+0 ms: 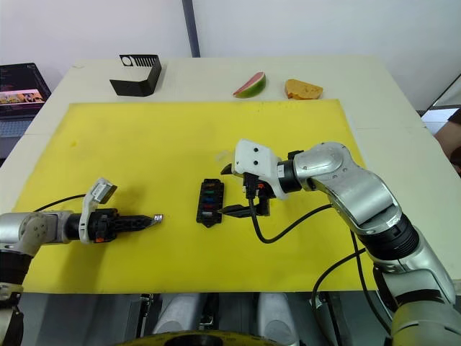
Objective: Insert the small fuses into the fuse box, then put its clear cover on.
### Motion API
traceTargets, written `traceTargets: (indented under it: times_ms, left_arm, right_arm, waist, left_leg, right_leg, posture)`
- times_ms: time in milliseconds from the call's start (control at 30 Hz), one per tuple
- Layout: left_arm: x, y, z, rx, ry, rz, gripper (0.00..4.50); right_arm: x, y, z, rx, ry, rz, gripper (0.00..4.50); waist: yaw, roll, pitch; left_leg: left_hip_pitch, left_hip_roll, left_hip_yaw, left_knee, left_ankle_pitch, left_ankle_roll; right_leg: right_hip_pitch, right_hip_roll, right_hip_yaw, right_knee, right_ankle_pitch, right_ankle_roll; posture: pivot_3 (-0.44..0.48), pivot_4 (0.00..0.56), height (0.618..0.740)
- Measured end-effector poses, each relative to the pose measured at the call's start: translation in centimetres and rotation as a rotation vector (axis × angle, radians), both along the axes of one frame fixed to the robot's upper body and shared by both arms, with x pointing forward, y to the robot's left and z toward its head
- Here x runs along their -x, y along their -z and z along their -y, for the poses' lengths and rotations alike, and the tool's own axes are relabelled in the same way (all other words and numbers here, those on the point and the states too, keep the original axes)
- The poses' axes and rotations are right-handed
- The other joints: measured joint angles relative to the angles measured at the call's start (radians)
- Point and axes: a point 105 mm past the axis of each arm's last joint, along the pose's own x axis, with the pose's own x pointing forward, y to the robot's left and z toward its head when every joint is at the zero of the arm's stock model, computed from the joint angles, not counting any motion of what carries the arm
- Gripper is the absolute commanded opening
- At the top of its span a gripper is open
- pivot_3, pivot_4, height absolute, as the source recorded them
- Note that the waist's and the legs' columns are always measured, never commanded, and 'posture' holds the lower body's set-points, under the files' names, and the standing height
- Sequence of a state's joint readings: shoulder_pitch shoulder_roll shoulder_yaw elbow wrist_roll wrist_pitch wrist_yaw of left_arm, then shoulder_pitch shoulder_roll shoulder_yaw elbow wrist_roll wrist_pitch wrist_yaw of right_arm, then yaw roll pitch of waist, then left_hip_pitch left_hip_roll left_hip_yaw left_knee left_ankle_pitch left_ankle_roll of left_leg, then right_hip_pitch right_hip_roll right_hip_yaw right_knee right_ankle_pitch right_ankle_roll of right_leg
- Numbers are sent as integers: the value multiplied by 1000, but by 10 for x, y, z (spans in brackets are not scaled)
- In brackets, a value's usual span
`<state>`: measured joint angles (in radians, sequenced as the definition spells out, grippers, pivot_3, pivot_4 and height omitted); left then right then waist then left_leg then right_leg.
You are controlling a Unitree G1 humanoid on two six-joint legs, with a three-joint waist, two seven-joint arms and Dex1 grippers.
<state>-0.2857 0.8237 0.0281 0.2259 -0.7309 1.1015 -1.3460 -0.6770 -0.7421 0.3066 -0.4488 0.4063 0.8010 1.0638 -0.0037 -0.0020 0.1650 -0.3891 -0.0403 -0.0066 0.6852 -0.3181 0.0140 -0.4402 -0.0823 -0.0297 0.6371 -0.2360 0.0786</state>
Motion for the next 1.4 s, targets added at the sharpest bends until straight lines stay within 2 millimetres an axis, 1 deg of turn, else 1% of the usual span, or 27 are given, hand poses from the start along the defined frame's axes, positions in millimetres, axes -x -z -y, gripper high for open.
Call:
traceTargets:
  times_ms: [267,367,433,1033,1133,1167,1267,1333,1400]
  left_arm:
    - [-3,0,4,12,-9,7,1777]
    - [-4,0,3,7,-19,9,954]
    - [-5,1,4,10,-27,13,28]
    - [-5,0,4,-8,-20,42,28]
    - [-7,-10,8,-13,-18,90,28]
    - [-8,-20,10,-5,-15,133,28]
    - [-9,-59,24,29,34,290,28]
    - [-5,-92,39,45,94,435,28]
    - [0,-111,51,55,144,525,28]
  right_arm:
    - [0,1,0,5,0,1,4500]
    - [0,1,1,9,3,3,4500]
    - [0,1,1,9,3,3,4500]
    - [0,2,1,11,2,0,4500]
    - [1,3,1,6,7,-21,4500]
    - [1,2,2,2,16,-47,4500]
    - [-2,-6,3,-36,51,-132,4500]
    - [-4,-25,-1,-106,64,-199,4500]
    - [-3,-40,-4,-148,55,-237,4500]
  waist:
    - [15,0,0]
    - [14,0,0]
    - [14,0,0]
    - [14,0,0]
    - [15,0,0]
    - [15,-2,1]
    - [14,-2,1]
    - [12,-2,1]
    - [11,-2,1]
  left_leg:
    - [0,0,0,0,0,0]
    - [0,0,0,0,0,0]
    - [0,0,0,0,0,0]
    - [1,0,0,0,0,-1]
    - [1,0,0,0,0,0]
    - [0,0,-1,0,0,0]
    - [-1,0,-1,0,1,-1]
    - [-2,0,-1,0,3,-5]
    - [-1,0,-1,0,3,-5]
  right_leg:
    - [0,0,0,0,0,0]
    - [0,0,0,0,0,0]
    - [0,0,0,0,0,0]
    - [0,0,0,1,0,0]
    - [0,0,0,1,0,0]
    - [-1,0,0,1,0,0]
    - [-1,-1,0,-1,0,0]
    - [-1,-1,0,-1,0,0]
    - [-1,-1,0,-2,0,0]
  posture:
    - [0,150,740]
    - [0,150,740]
    - [0,150,740]
    - [0,150,740]
    - [0,150,740]
    - [0,150,740]
    - [0,150,740]
    - [0,150,740]
    - [0,150,740]
